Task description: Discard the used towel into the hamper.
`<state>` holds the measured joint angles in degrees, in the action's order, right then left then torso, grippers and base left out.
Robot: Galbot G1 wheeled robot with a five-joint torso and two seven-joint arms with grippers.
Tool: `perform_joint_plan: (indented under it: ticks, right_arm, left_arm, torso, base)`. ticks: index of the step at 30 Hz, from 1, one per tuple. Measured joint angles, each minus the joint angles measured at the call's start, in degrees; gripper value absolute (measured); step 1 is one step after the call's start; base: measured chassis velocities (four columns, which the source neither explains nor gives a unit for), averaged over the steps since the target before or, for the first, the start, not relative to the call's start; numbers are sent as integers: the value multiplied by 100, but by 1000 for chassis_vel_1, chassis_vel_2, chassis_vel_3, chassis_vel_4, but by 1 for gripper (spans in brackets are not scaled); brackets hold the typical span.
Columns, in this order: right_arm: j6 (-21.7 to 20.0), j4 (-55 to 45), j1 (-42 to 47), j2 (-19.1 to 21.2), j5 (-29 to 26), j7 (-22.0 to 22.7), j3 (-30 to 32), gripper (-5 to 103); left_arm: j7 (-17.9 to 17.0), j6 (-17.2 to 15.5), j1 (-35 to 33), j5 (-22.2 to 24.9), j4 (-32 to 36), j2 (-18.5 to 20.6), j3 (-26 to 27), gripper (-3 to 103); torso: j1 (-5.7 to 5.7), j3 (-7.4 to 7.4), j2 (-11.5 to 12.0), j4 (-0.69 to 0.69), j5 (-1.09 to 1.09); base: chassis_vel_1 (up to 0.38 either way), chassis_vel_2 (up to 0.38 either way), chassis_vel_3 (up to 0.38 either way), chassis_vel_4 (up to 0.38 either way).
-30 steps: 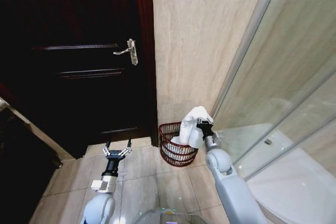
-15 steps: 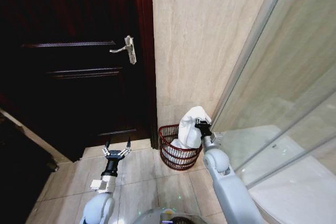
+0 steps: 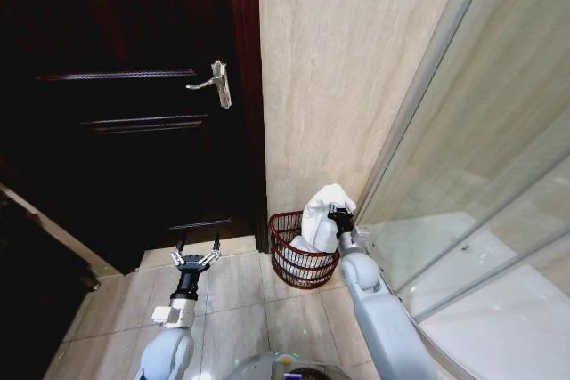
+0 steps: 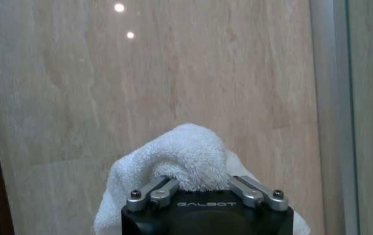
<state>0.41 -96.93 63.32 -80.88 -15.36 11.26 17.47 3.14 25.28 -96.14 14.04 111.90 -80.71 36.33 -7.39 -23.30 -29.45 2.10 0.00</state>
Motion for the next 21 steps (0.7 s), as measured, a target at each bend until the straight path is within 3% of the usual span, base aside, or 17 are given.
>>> perform_joint_plan:
  ticks: [9, 16, 18, 21]
  right_arm:
    - [38, 113, 142, -36, 99, -65, -55, 10]
    - [-823, -252, 263, 171, -211, -46, -55, 10]
    - [-1740, -809, 330, 435, -772, 165, -59, 10]
    - [-2051, -935, 317, 550, -890, 190, -38, 10]
  left_arm:
    - [-76, -137, -10, 119, 179, -4, -88, 100]
    - [-77, -183, -1, 114, 238, 3, -89, 100]
    - [-78, -188, 1, 124, 241, 28, -58, 100]
    - [-78, -198, -1, 125, 241, 52, -56, 100]
  torso:
    - [-5, -8, -13, -1, 0]
    - [-9, -12, -20, -1, 0]
    - [-9, -13, -25, -1, 0]
    - [-9, -14, -27, -1, 0]
  base:
    - [0, 0, 0, 0]
    - [0, 0, 0, 0]
    - [0, 0, 0, 0]
    - [0, 0, 0, 0]
